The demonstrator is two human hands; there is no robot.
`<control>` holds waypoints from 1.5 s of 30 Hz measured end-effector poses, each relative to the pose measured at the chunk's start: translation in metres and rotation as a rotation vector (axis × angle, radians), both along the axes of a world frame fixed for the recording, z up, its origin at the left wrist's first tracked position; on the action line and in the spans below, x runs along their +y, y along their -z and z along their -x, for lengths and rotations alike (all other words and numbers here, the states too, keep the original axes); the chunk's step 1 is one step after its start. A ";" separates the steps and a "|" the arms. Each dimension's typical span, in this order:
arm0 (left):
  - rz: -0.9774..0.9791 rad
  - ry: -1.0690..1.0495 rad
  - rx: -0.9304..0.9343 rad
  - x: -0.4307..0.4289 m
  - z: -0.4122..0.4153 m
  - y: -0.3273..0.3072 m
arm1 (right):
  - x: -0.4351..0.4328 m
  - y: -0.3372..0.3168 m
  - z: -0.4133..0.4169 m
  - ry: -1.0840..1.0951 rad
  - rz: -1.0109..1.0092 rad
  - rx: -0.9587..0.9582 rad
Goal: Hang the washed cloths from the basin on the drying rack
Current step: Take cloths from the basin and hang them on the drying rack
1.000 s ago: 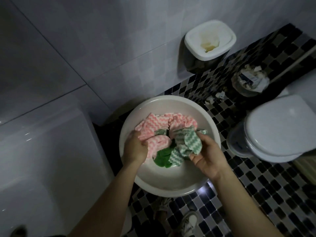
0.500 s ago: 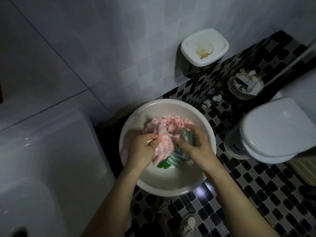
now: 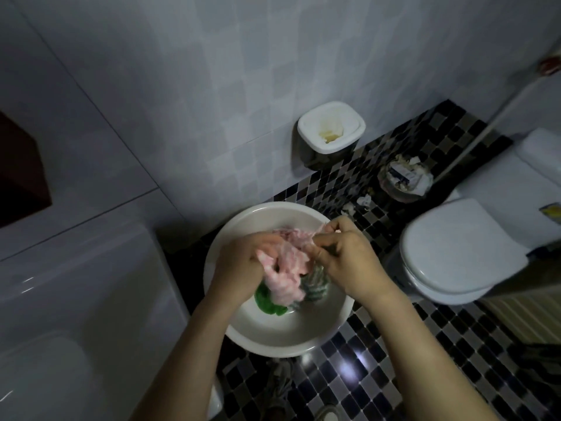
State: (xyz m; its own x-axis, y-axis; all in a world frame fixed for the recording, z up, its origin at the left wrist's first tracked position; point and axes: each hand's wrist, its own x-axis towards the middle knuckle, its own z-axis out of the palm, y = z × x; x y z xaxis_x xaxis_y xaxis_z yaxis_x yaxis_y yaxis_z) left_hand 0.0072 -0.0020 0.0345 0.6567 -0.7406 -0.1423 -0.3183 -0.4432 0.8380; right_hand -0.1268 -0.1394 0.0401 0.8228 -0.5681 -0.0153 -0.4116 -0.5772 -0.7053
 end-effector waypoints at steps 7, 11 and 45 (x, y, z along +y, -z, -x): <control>0.233 -0.141 0.257 -0.014 0.000 -0.044 | -0.007 -0.046 0.010 0.095 -0.430 -0.171; 0.223 0.097 0.248 -0.026 0.002 -0.065 | -0.010 -0.069 0.013 0.186 -1.051 -0.298; 0.370 0.509 0.239 -0.092 0.093 -0.114 | 0.017 -0.111 0.121 0.595 -0.776 -0.545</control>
